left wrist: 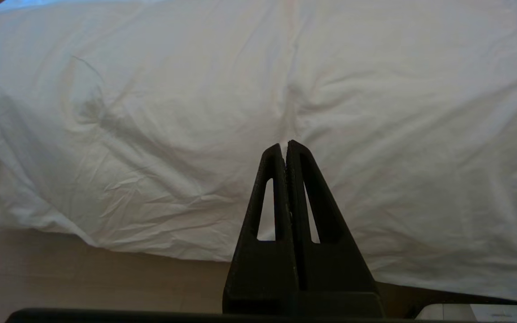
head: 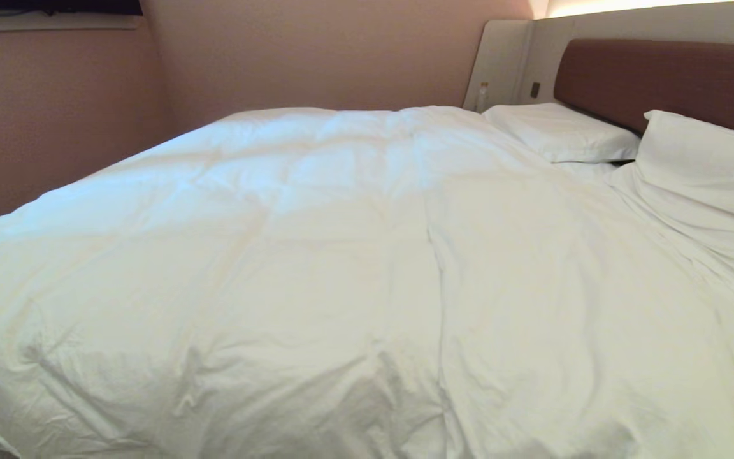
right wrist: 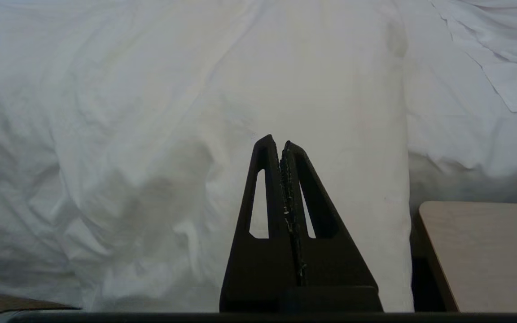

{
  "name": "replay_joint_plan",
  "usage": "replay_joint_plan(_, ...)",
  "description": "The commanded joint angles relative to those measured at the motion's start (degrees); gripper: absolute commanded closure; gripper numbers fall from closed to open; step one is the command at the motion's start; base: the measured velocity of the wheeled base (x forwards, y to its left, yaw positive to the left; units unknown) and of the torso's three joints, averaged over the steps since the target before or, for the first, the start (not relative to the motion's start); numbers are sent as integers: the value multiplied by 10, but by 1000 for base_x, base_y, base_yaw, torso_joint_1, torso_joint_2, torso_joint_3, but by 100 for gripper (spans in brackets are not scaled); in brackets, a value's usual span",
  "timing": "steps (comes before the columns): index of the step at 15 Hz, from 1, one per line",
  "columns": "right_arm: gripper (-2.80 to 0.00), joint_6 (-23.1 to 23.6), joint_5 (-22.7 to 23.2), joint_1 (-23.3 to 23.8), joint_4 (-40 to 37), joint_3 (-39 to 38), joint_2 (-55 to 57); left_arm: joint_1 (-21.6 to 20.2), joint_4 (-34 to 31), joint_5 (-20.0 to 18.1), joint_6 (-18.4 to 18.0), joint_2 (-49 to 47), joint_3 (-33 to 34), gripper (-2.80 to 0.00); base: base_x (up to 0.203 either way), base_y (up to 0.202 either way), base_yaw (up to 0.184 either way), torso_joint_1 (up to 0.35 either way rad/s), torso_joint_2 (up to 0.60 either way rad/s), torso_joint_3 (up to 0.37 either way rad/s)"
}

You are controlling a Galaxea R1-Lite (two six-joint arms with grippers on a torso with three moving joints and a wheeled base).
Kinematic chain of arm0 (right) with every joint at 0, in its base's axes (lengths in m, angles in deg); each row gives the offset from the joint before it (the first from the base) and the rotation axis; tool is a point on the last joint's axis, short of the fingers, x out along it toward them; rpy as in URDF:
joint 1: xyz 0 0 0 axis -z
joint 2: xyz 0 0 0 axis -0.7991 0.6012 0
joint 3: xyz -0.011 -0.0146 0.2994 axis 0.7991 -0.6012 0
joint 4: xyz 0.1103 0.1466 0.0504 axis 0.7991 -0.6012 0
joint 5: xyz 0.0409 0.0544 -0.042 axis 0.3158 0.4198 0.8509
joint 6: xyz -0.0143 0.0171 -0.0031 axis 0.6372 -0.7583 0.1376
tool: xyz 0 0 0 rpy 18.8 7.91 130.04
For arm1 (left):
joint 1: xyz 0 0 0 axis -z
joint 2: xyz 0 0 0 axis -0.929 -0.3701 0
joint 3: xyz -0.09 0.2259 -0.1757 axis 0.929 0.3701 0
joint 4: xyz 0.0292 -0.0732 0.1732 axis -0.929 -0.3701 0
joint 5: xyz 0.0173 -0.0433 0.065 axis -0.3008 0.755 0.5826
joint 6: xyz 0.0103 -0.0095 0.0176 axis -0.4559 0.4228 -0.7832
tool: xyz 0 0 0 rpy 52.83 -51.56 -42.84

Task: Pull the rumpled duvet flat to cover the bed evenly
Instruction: Flatten the corners of the folded blanket

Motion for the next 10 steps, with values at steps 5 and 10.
replay_joint_plan(5, 0, 1, 0, 0, 1, 0, 0, 0, 0, 0, 0, 0, 0, 0, -186, 0, 1, 4, 0, 3)
replay_joint_plan(10, 0, 1, 0, 0, 1, 0, 0, 0, 0, 0, 2, 0, 0, 0, -81, 0, 1, 0, 0, 2)
